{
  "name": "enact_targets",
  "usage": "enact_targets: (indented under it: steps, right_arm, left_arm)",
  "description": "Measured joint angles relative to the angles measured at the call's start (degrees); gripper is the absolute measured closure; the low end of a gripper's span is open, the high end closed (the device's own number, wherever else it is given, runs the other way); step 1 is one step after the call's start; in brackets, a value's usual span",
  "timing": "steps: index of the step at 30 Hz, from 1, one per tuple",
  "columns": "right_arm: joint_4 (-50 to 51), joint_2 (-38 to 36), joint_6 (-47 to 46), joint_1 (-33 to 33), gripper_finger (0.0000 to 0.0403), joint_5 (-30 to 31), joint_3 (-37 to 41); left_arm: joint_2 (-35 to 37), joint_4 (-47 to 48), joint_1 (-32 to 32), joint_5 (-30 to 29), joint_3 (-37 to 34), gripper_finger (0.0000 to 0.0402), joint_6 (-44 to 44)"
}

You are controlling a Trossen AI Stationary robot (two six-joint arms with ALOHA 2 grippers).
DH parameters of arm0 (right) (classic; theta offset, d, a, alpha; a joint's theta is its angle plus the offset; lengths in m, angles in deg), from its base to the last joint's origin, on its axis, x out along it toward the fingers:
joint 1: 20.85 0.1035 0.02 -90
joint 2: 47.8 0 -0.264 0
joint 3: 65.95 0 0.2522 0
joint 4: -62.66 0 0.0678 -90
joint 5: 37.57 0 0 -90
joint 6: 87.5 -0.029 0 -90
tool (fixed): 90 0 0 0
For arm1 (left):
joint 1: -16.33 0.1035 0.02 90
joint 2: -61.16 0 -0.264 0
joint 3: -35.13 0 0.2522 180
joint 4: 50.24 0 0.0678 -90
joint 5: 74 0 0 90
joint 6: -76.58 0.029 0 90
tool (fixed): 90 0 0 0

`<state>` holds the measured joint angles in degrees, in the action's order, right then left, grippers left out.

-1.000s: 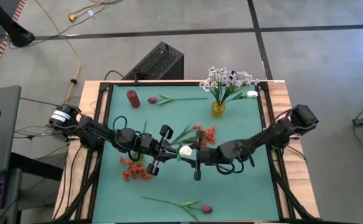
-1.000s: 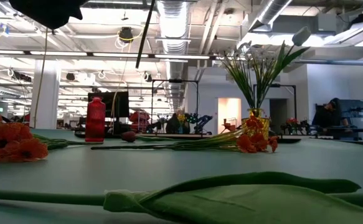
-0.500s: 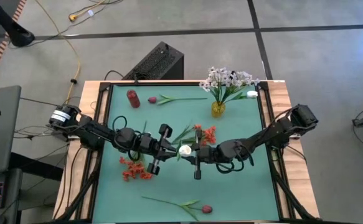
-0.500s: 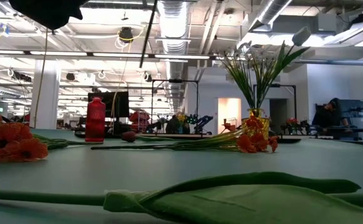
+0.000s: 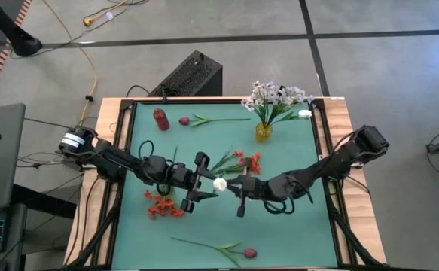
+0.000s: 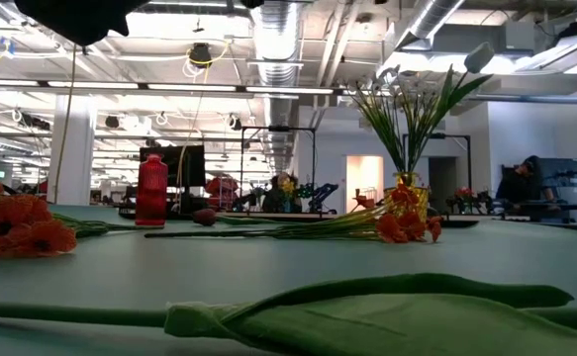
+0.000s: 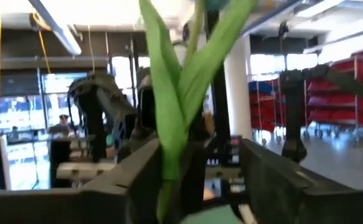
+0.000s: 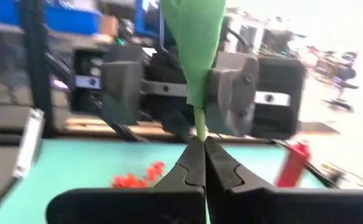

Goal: Sort flowers into vase by color
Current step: Put the white tulip flower into the yellow flower vase

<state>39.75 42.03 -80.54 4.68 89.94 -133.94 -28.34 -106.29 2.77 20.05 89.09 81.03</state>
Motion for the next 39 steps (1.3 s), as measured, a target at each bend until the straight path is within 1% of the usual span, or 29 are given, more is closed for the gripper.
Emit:
enact_targets:
  steps: [3,6,9,10,12,14,17,21,23,24,26,28,30,32,35,39]
  right_arm:
    - [5.54,-3.18,-0.11,1.92,0.0387,6.58,0.02]
    - [12.08,-7.19,-1.55,3.63,0.0387,14.21,-0.12]
    - [21.97,-10.76,-5.3,4.0,0.0387,19.58,-0.05]
    - [25.78,-12.27,-6.87,3.89,0.0387,21.5,0.02]
    - [32.18,-15.06,-10.25,2.61,0.0387,24.46,0.04]
    - [36.83,-18.19,-13.36,0.38,0.0387,25.56,1.17]
    - [39.62,-22.46,-15.84,-4.56,0.0387,25.54,4.46]
    - [38.24,-28.43,-16.11,-11.35,0.0387,25.56,10.28]
    - [37.03,-30.66,-16.02,-14.54,0.0387,25.3,13.32]
    - [34.64,-31.51,-15.43,-16.06,0.0387,24.27,14.6]
    - [30.08,-33.05,-13.08,-18.75,0.0387,21.66,17.48]
    - [22.66,-33.58,-10.87,-21.16,0.0387,18.42,19.7]
    - [17.84,-33.52,-8.63,-22.98,0.0387,15.42,21.48]
    - [13.65,-33.21,-6.1,-24.01,0.0387,13.78,22.19]
    - [12.85,-33.32,-5.17,-25.74,0.0387,13.64,22.53]
    - [14.4,-33.12,-5.43,-27.68,0.0387,13.36,22.6]
  left_arm:
    - [3.78,6.96,0.7,-0.34,-0.76,0.0165,0.01]
    - [9.58,18.22,1.26,-1.64,-2.03,0.0146,0.84]
    - [15.84,30.97,1.42,-6.63,-3.29,0.0142,1.36]
    - [17.41,33.47,1.44,-8.9,-3.94,0.0141,1.35]
    - [20.9,35.49,1.06,-13.61,-6.75,0.0141,1.27]
    - [24.06,34.81,0.65,-17.91,-10.02,0.0141,1.29]
    - [28.39,29.62,0.4,-22.5,-16.48,0.0141,0.68]
    - [30.95,17.18,0.37,-22.36,-24.46,0.0141,0.39]
    - [30.97,10.79,0.37,-22.34,-26.89,0.0141,1.11]
    - [31.08,8.58,0.39,-22.36,-27.68,0.0141,1.5]
    - [31.27,6.18,0.41,-22.21,-28.17,0.0141,2.6]
    - [31.19,6.48,0.39,-21.88,-27.99,0.0141,3.6]
    - [31.08,6.79,0.39,-21.86,-27.6,0.0141,4.62]
    - [31.1,7.12,0.59,-22.27,-27.32,0.0141,5.61]
    - [31.05,7.32,0.94,-22.37,-27.19,0.0141,6.53]
    - [31.07,6.89,2.0,-22.4,-27.17,0.0141,6.93]
